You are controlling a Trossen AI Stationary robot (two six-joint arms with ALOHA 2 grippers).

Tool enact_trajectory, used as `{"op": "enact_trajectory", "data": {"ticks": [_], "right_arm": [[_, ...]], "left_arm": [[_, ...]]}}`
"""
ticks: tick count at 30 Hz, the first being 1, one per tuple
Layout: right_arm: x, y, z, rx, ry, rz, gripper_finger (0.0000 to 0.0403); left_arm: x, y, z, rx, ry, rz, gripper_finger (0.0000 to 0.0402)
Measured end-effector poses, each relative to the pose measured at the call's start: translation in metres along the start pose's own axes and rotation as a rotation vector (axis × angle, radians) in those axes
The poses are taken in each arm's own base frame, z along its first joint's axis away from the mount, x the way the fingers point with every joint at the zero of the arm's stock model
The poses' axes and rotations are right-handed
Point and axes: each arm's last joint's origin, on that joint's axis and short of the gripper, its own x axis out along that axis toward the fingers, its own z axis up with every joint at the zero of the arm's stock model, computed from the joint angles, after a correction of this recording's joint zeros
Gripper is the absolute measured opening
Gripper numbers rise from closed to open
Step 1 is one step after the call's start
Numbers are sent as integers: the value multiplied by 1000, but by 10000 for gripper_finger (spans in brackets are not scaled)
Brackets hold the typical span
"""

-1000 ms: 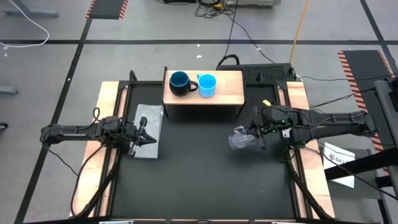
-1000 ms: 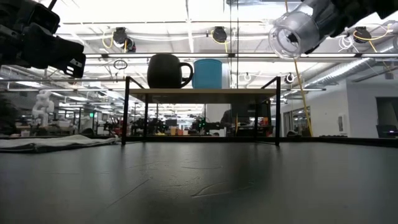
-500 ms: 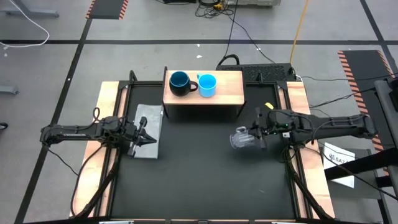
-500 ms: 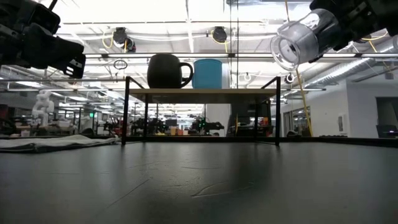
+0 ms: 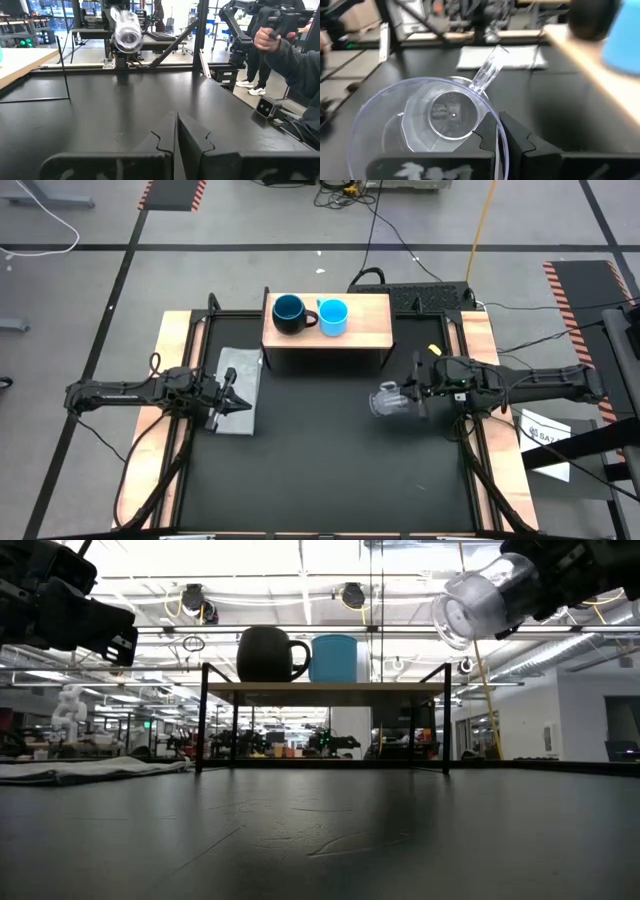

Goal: Stack small to large cups/mugs on shelf
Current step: Put the transparent cup on the shelf

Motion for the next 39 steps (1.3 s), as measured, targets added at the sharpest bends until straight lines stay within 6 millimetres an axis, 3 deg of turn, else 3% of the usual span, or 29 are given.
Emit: {"op": "enact_trajectory", "data": {"ticks": [12,18,26,33,39], "right_arm": [[-3,-9,25,-154,-294,-127,0],[-10,-24,41,-182,-364,-246,0],[-26,-49,81,-158,-254,-349,0],[-26,-68,118,-146,-223,-357,0],[-14,-97,135,-122,-154,-389,0]], "left_arm": [[0,0,0,16,0,0,21],[0,0,0,17,0,0,21],[0,0,0,36,0,0,21],[0,0,0,57,1,1,21],[0,0,0,68,1,9,21]]}}
